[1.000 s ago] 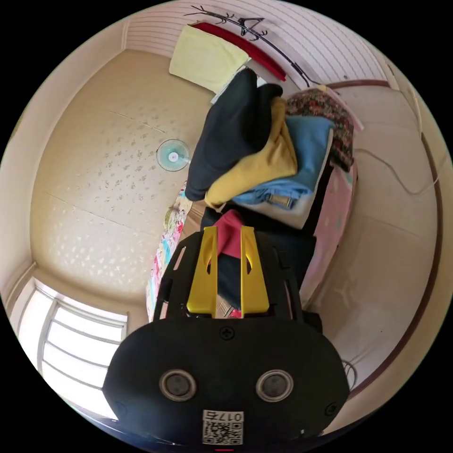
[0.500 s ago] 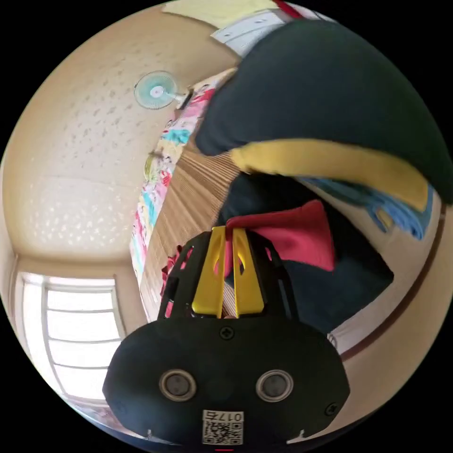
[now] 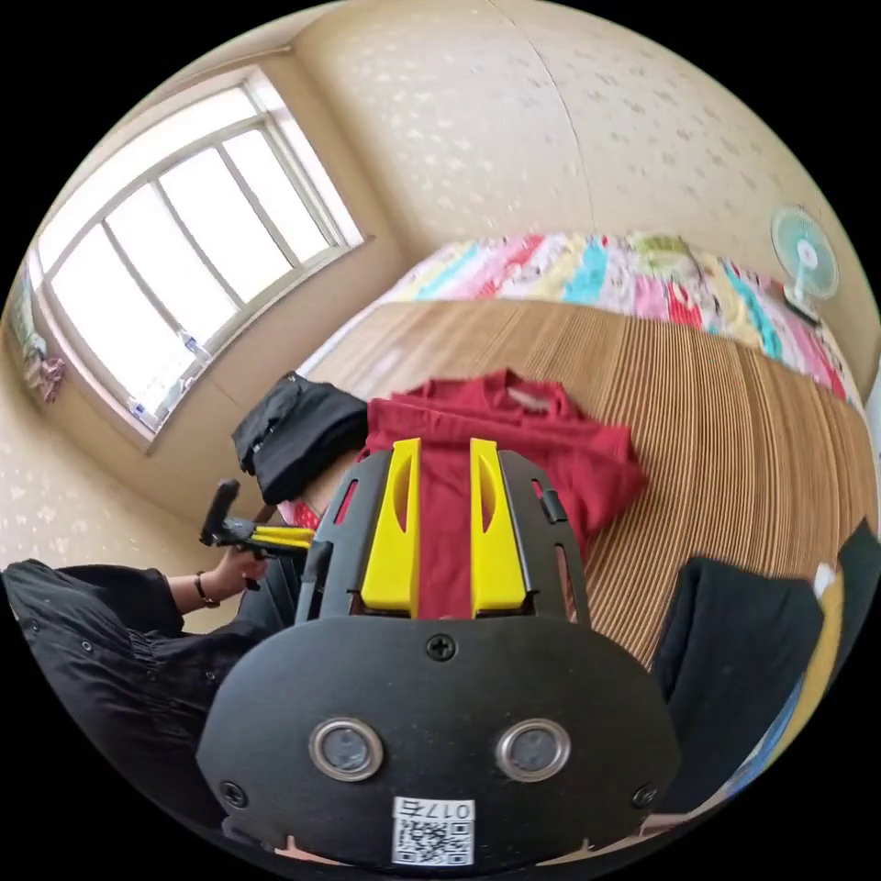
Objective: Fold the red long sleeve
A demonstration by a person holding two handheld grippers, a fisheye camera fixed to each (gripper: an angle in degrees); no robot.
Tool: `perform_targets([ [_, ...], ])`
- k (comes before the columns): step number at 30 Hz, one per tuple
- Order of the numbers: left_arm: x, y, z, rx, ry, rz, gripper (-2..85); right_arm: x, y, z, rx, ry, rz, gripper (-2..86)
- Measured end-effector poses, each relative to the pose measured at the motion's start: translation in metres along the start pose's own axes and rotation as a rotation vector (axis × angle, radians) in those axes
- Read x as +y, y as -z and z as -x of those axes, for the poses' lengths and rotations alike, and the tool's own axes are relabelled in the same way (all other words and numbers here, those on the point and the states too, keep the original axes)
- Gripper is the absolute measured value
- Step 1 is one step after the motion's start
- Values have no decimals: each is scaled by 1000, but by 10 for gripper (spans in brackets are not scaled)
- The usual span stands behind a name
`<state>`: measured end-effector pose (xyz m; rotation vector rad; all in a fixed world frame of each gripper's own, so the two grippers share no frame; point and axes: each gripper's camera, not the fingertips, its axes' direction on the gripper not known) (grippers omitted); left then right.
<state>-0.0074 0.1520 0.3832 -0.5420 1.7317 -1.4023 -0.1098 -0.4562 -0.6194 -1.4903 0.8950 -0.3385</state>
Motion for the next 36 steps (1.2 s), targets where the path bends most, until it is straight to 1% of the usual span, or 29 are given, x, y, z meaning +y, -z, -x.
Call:
perform_targets([
  [1, 3, 2, 0, 1, -4, -9, 103, 18, -20, -12, -3, -54, 60, 90],
  [5, 11, 17, -17, -57, -78, -109, 101, 80, -67, -34, -4, -159, 182, 94],
  [8, -2, 10, -34, -167, -112, -147, 94, 119, -100, -42, 120, -212, 249, 79],
  [9, -22, -6, -38, -227, -113, -93, 85, 124, -115, -48, 206, -233, 263, 63],
  [10, -36, -16, -40, -259, -122, -44, 78, 120, -121, -52, 225, -230, 225, 46],
  [11, -65, -39, -43, -312, -160, 71, 66, 114, -124, -55, 226, -242, 215, 38],
  [12, -91, -49, -49, -342, -212, 118, 63, 97, -132, -63, 224, -281, 227, 31],
  [14, -128, -58, -55, -342, -269, 172, 60, 66, -145, -76, 217, -349, 248, 24],
  [16, -156, -59, -53, -337, -215, 199, 59, 33, -155, -88, 236, -382, 259, 21],
  [17, -165, -54, -49, -310, -148, 187, 57, 27, -155, -90, 244, -394, 261, 23],
  [19, -158, -42, -50, -266, -130, 110, 56, 18, -140, -86, 258, -387, 215, 39],
  [20, -142, -32, -52, -269, -166, 38, 56, 20, -133, -81, 258, -355, 184, 45],
  [21, -118, -19, -51, -284, -191, -41, 60, 28, -117, -71, 263, -281, 133, 65],
  [22, -104, -12, -48, -287, -186, -76, 63, 42, -103, -64, 288, -237, 112, 80],
  [23, -75, 0, -36, -265, -162, -123, 78, 51, -96, -63, 299, -227, 112, 85],
  [24, -48, 9, -21, -217, -125, -132, 95, 72, -85, -63, 299, -210, 120, 93],
  [27, 14, 28, 20, -112, -9, -129, 134, 127, -60, -77, 258, -231, 145, 104],
  [29, 35, 34, 38, -44, 29, -98, 140, 151, -52, -91, 196, -275, 166, 111],
  [31, 43, 34, 45, -18, 23, -57, 148, 167, -53, -111, 62, -311, 186, 117],
  [33, 35, 22, 37, -56, -42, 25, 152, 166, -66, -123, 3, -342, 238, 120],
  [34, 31, 18, 34, -76, -55, 51, 150, 162, -82, -134, -23, -418, 314, 121],
  [36, 9, 0, 24, -230, -18, 151, 123, 154, -102, -143, -55, -519, 371, 117],
])
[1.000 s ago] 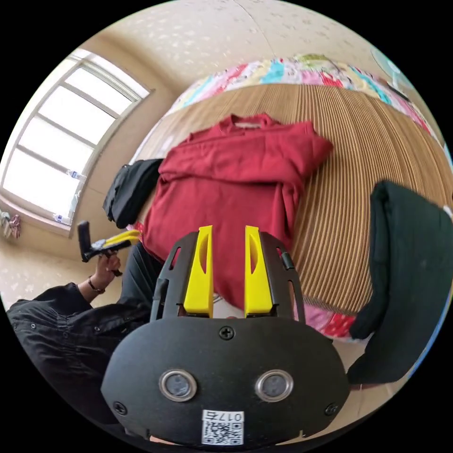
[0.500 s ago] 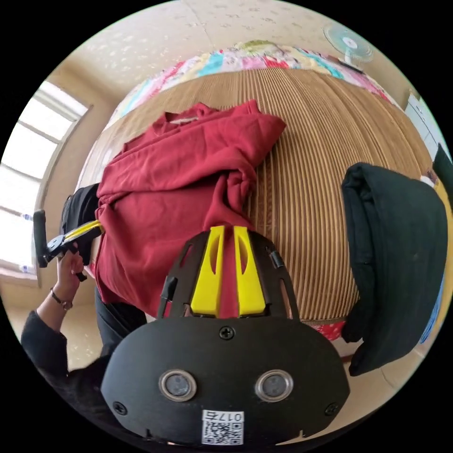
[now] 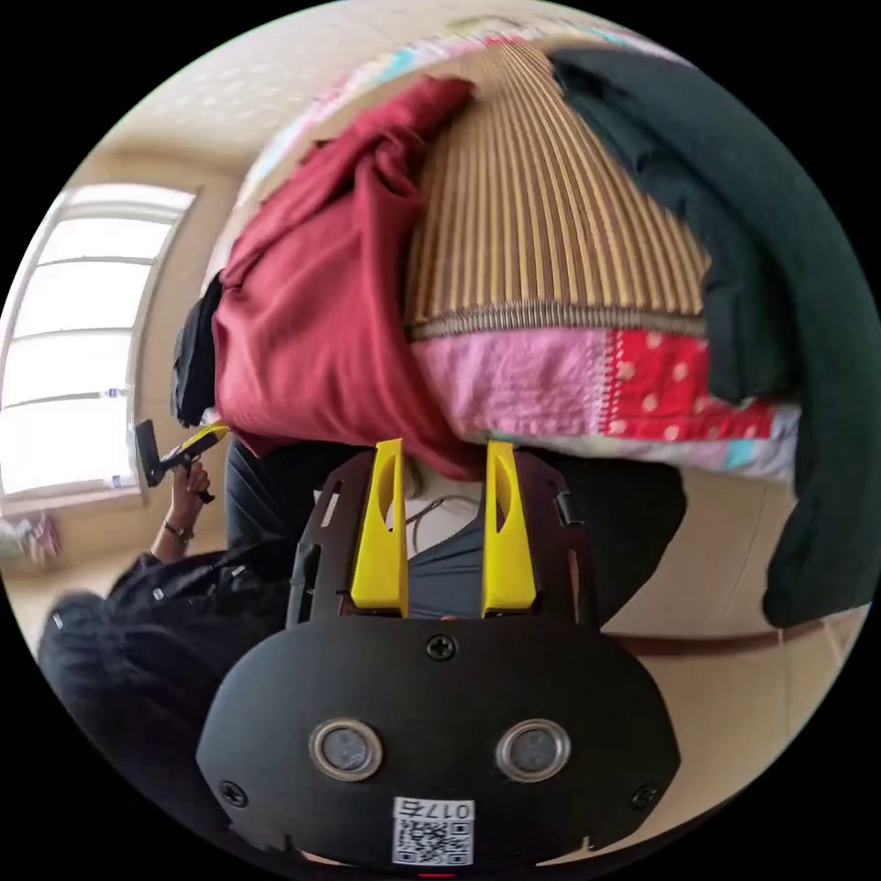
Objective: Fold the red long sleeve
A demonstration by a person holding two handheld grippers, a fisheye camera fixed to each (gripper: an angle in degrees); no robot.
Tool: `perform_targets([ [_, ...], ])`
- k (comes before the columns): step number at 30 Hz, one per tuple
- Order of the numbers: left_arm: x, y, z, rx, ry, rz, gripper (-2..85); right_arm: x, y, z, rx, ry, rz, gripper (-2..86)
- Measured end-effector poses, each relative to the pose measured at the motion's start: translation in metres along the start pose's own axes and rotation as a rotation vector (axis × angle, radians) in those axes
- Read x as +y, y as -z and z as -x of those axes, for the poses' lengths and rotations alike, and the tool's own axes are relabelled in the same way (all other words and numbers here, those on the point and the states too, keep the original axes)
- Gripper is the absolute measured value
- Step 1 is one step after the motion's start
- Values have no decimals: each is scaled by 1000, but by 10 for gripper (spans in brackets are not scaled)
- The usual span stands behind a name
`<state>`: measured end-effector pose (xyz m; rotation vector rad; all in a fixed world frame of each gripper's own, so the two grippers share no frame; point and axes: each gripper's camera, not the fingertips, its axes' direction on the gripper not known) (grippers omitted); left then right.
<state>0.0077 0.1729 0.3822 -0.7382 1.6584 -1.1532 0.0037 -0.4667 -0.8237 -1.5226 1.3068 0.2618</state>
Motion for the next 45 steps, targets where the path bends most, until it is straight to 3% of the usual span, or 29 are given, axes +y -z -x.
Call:
perform_targets([
  [3, -18, 3, -18, -81, -37, 84, 61, -11, 3, 17, 89, -50, -33, 92],
  [7, -16, 45, -39, 59, -199, 37, 27, -3, 64, 40, -7, 54, -108, 39],
  [11, -25, 110, -24, 194, -168, -202, 30, -7, 137, 59, -50, 181, -300, 34],
  [13, -37, 127, -6, 226, -88, -302, 42, -28, 176, 56, -29, 109, -419, 36],
  [18, -51, 102, 40, 252, 136, -329, 105, -58, 198, 28, -88, -86, -451, 81],
  [20, -35, 89, 44, 285, 144, -337, 105, -48, 195, 20, -151, -65, -478, 85],
  [25, 18, 73, 44, 186, 139, -365, 130, -19, 163, -33, -160, -32, -320, 114],
  [29, 31, 87, 45, 113, 55, -417, 135, 3, 152, -63, -209, -32, -310, 126],
  [33, -5, 83, 59, 229, 14, -303, 119, 9, 145, -78, -306, -7, -337, 142],
  [36, -23, 59, 92, 386, 160, -156, 60, 6, 132, -82, -319, 13, -307, 149],
  [40, -5, 71, 111, 592, 185, -241, 46, 34, 142, -84, -291, 128, -285, 96],
  [43, 20, 86, 117, 710, 145, -319, 44, 53, 141, -102, -381, 179, -203, 135],
  [45, 35, 91, 123, 718, 183, -333, 45, 66, 146, -111, -369, 155, -266, 163],
])
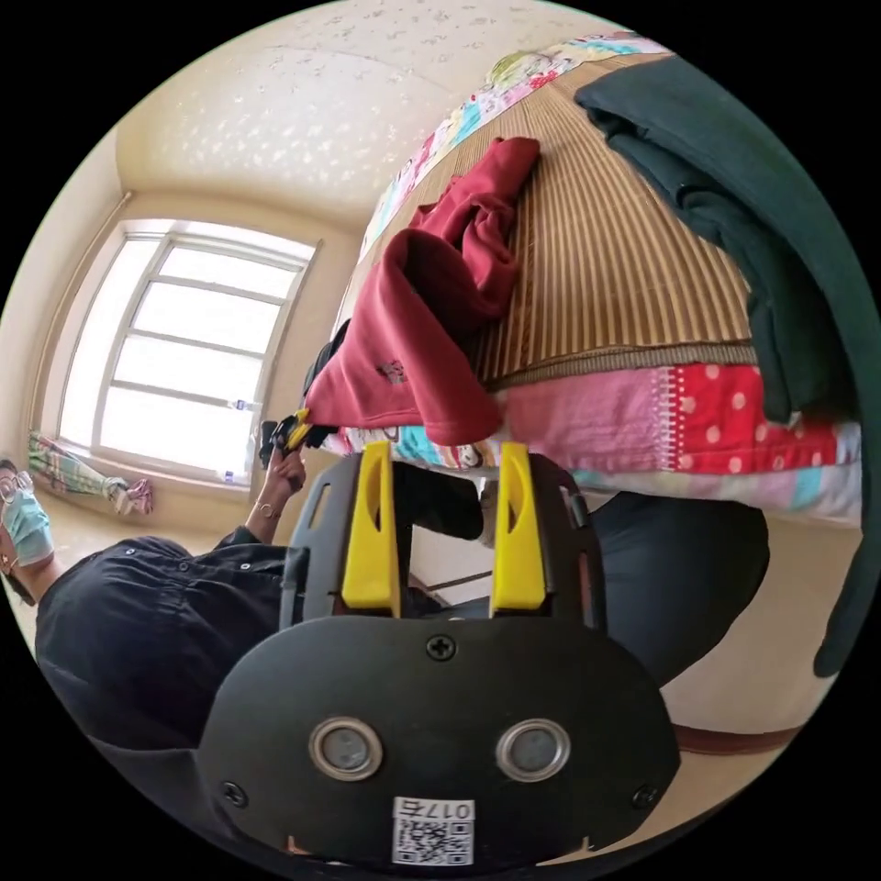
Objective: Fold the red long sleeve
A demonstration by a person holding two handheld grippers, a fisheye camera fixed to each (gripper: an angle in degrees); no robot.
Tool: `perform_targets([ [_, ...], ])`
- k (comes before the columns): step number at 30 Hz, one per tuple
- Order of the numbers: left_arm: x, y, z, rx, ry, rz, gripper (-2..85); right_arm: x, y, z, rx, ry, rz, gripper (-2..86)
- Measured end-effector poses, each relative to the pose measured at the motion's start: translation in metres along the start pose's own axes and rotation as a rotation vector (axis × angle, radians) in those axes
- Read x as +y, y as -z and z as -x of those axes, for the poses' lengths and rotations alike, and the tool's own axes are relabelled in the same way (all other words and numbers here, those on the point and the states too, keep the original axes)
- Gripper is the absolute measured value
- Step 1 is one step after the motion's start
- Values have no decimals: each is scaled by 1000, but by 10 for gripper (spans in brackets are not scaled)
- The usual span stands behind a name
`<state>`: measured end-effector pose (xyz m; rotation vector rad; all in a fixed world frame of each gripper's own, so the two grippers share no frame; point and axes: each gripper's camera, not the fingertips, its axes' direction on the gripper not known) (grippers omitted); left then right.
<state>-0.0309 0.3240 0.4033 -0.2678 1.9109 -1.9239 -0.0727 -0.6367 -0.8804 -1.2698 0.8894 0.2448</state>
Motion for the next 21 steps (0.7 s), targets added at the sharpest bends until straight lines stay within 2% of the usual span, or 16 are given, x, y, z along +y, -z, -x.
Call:
perform_targets([
  [2, 5, 5, 2, 12, 10, -7, 45, 7, 5, -2, 9, -10, -39, 163],
  [6, 11, 15, 4, 15, 44, -4, 45, 15, 2, 1, 99, 11, 0, 63],
  [8, 12, 23, 1, 33, 31, -8, 44, 26, 23, 9, -13, 126, -53, 36],
  [10, 15, 34, -8, 70, -7, -18, 44, 41, 63, 10, -234, 200, -142, 25],
  [12, 18, 48, -26, 103, -84, -25, 42, 51, 91, 17, -295, 263, -162, 21],
  [15, 22, 63, -49, 183, -173, -35, 41, 67, 128, 43, -252, 381, -174, 15],
  [18, 31, 78, -90, 293, -339, -43, 40, 89, 174, 79, -370, 549, -316, 10],
  [21, 46, 97, -136, 338, -506, -58, 40, 116, 210, 116, -382, 688, -432, 7],
])
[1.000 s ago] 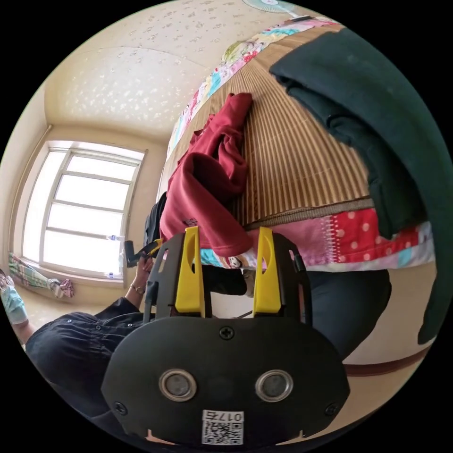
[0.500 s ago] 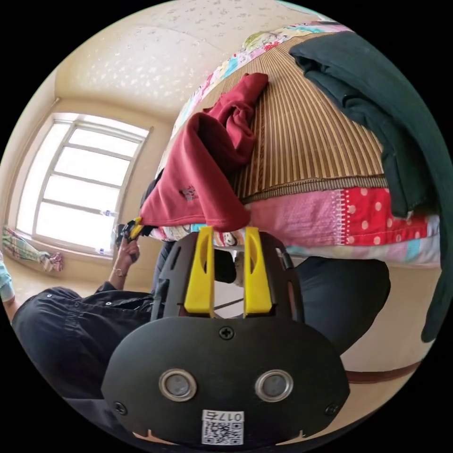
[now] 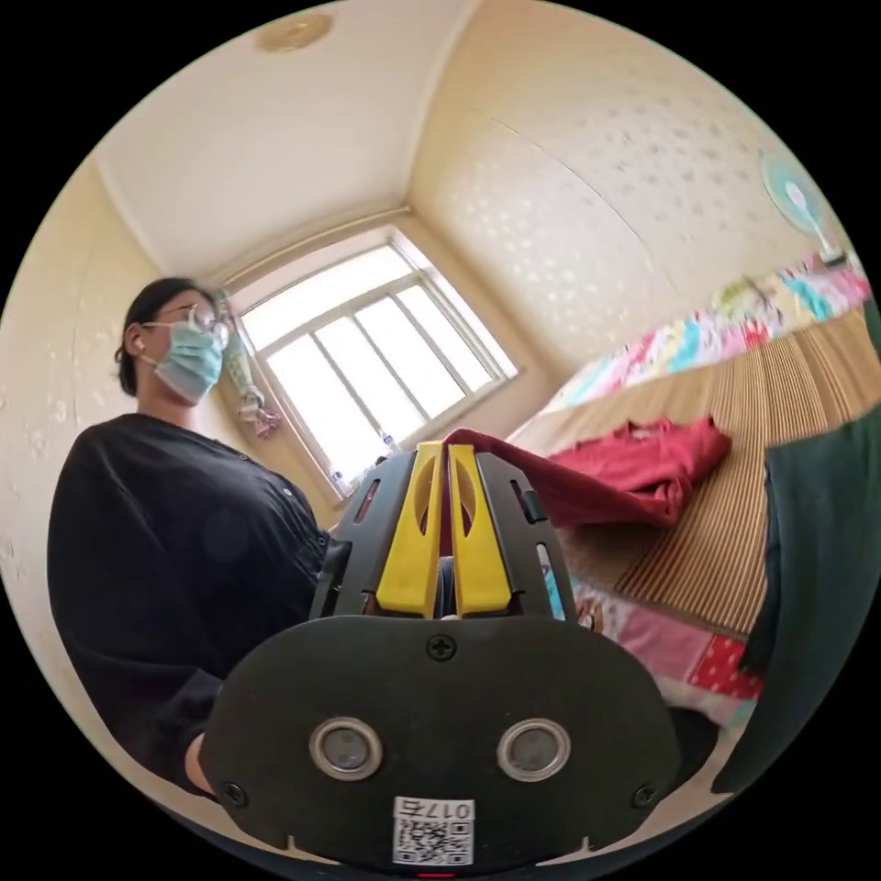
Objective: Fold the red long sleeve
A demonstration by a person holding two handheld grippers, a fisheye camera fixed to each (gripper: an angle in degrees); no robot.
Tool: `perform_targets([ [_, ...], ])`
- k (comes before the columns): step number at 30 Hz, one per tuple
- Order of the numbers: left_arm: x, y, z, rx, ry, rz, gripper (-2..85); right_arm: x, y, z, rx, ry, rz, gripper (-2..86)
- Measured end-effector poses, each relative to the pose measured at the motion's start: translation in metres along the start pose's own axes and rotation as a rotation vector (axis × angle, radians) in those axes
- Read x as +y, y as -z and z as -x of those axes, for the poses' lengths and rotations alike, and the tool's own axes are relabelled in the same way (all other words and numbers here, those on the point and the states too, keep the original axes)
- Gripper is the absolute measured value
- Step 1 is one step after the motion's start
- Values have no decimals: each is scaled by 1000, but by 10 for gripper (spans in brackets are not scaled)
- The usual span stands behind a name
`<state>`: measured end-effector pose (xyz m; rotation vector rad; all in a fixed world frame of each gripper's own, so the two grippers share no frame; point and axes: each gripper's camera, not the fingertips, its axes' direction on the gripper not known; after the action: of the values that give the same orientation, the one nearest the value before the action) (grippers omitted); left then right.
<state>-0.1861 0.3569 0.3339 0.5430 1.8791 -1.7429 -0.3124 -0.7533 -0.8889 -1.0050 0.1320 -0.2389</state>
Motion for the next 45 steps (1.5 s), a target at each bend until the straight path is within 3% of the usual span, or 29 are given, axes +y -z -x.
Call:
perform_targets([
  [4, -1, 13, -39, 40, -91, -16, 40, -5, 32, 34, -64, 98, -151, 7],
  [8, 10, 24, -44, -19, 26, 44, 40, -2, 40, 44, -62, 127, -150, 7],
  [12, 38, 1, 12, -148, 316, 113, 40, 15, 18, -14, 112, -150, -25, 7],
  [15, 43, -13, 53, -21, 427, -45, 39, 20, 2, -71, 106, -315, -80, 9],
  [17, 20, -23, 70, 33, 433, -93, 40, 2, -4, -105, 118, -384, -137, 12],
  [20, -48, -47, 93, -55, 388, -95, 50, -58, -40, -163, 229, -469, -108, 24],
  [24, -115, -76, 135, -176, 342, -107, 136, -111, -87, -229, 99, -579, -275, 78],
  [26, -115, -86, 142, -284, 362, -86, 146, -112, -105, -235, 244, -608, -212, 86],
  [31, -57, -123, 152, -502, 397, 51, 153, -32, -187, -251, 716, -604, 368, 120],
  [34, -11, -150, 173, -546, 490, 174, 146, 26, -226, -261, 676, -607, 574, 113],
  [36, 11, -175, 186, -456, 520, 282, 99, 46, -241, -254, 619, -578, 613, 85],
  [41, 25, -180, 162, -375, 424, 355, 63, 63, -222, -219, 616, -572, 428, 44],
  [45, 42, -183, 153, -424, 475, 348, 72, 92, -245, -225, 687, -577, 604, 49],
])
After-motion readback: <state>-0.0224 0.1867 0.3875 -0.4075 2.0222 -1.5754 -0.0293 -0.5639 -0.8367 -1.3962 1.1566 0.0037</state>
